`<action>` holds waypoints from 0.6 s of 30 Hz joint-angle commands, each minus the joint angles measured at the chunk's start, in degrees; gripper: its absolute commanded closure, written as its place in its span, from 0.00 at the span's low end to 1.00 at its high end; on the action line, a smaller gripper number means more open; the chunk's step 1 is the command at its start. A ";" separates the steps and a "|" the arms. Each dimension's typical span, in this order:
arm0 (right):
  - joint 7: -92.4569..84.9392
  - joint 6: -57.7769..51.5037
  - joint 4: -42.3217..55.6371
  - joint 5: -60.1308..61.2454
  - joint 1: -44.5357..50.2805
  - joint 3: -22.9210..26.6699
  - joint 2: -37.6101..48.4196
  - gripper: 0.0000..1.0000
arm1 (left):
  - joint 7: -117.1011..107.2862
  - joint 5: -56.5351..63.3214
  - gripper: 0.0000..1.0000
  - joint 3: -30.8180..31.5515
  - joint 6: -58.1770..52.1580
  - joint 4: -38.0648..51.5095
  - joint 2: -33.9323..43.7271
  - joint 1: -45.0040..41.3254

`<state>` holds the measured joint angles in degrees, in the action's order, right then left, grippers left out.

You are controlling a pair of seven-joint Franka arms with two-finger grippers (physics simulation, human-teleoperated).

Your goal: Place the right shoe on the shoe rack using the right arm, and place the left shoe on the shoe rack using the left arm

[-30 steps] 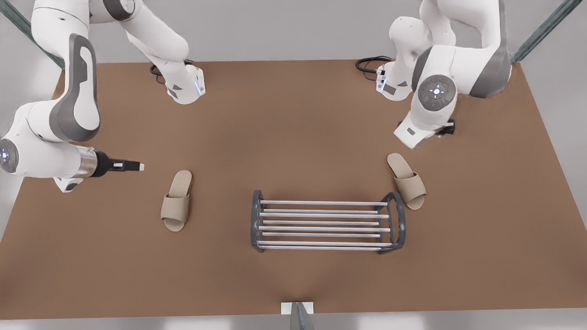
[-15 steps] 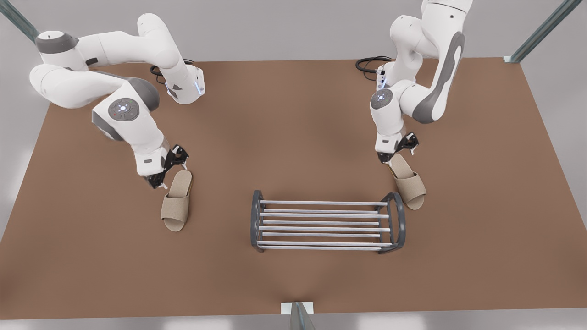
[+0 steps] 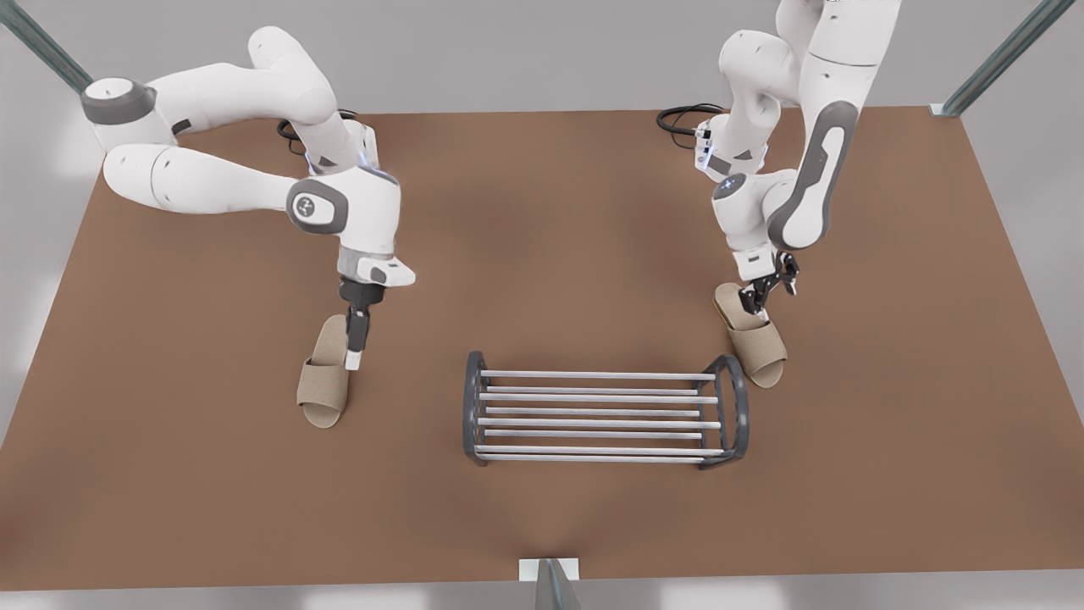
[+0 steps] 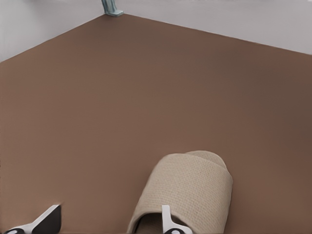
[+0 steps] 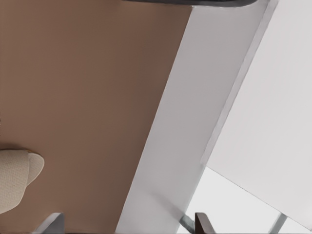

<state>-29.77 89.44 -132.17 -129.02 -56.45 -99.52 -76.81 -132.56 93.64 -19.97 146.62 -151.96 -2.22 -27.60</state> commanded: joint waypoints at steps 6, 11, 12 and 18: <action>-80.71 11.02 -2.92 -2.90 -2.61 5.30 -0.45 0.00 | -52.01 8.92 0.00 -0.07 1.04 -0.35 -3.41 -8.87; -90.62 10.93 -5.03 -2.90 -2.96 4.51 -0.45 0.00 | -53.95 14.37 0.00 -0.33 -0.28 -0.53 -5.52 -8.70; -94.93 10.58 -5.73 -2.90 -3.84 4.69 -0.45 0.00 | -53.95 15.60 0.00 -0.42 -0.72 -0.62 -5.87 -8.52; -107.78 11.72 -8.10 -11.25 -7.79 15.06 -0.80 0.00 | -53.95 22.11 0.00 -4.64 -0.98 -0.62 -5.87 -8.79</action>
<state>-89.49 100.11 -140.16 -136.34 -64.06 -85.37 -77.62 -166.00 113.06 -24.35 146.13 -152.64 -8.07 -36.15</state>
